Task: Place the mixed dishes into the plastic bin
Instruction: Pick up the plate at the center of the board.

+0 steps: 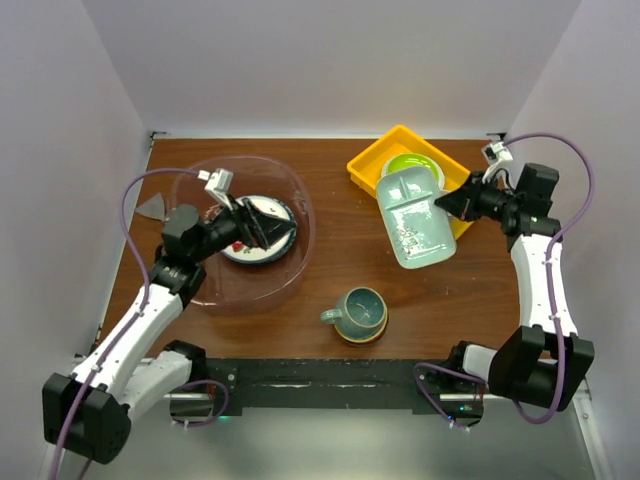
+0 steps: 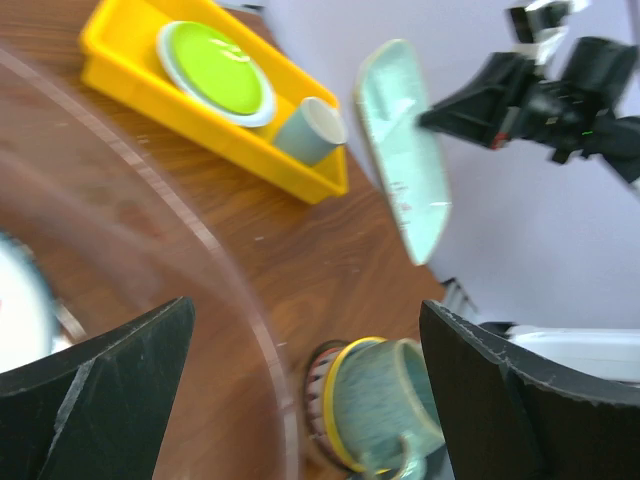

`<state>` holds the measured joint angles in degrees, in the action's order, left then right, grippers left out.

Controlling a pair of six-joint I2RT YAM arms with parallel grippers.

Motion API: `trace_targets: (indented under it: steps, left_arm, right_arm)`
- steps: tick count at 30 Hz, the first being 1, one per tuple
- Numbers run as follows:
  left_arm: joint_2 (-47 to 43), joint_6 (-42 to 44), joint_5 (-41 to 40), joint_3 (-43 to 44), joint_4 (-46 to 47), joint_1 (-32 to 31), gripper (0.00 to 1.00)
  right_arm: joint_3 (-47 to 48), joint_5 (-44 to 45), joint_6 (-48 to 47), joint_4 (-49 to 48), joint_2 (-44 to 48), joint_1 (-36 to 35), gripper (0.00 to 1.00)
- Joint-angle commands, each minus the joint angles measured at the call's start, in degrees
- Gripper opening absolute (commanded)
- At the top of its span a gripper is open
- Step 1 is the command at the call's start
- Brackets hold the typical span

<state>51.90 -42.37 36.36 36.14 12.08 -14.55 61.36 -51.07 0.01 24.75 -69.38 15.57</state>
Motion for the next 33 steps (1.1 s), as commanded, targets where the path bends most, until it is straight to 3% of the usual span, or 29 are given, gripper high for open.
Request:
trace_targets:
  steps: [1, 5, 18, 33]
  left_arm:
    - [4.08, -6.40, -14.71, 8.49, -1.08, -9.07, 1.00]
    - [8.91, -8.08, -22.37, 13.69, -7.57, -15.59, 1.00]
    - [18.06, -7.47, -34.42, 21.77, -9.79, -29.92, 1.00]
    - [29.03, -2.81, -38.82, 28.98, -8.82, -36.16, 1.00]
  right_arm:
    - [-2.47, -3.42, 13.87, -16.39, 1.36, -1.60, 0.00]
    - [-5.90, -3.34, 16.25, -20.79, 2.85, -1.77, 0.00]
    - [-9.24, -3.95, 18.53, -24.49, 5.22, -1.77, 0.00]
    - [-10.74, -5.00, 19.50, -26.60, 6.81, -1.77, 0.00]
